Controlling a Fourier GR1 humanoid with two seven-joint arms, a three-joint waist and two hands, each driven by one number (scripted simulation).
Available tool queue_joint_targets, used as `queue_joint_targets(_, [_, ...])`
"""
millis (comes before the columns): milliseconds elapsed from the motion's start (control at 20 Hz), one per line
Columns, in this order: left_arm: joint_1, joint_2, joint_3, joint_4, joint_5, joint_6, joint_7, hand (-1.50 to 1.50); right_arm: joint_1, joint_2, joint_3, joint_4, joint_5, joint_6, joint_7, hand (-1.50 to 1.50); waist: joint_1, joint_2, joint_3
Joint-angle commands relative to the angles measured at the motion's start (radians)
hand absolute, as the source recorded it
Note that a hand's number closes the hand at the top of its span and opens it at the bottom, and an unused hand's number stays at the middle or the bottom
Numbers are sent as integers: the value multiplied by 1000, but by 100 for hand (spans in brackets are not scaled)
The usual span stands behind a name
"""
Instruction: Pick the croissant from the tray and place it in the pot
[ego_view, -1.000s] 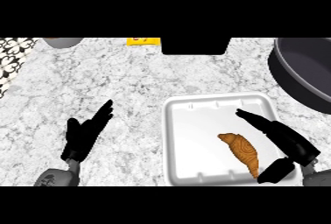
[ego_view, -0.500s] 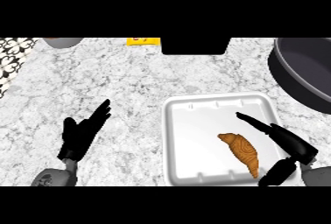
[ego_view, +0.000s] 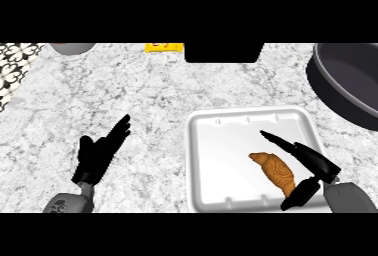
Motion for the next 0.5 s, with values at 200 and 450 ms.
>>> queue_joint_targets(200, [-48, -3, 33, -5, 9, -10, 52, 0, -29, 35, 103, 141, 227, -176, -240, 150, 1, 2, 2])
queue_joint_targets(450, [23, -4, 13, -22, -18, -25, 2, 0, -97, 59, 17, 340, 145, -87, -306, 150, 9, 3, 2])
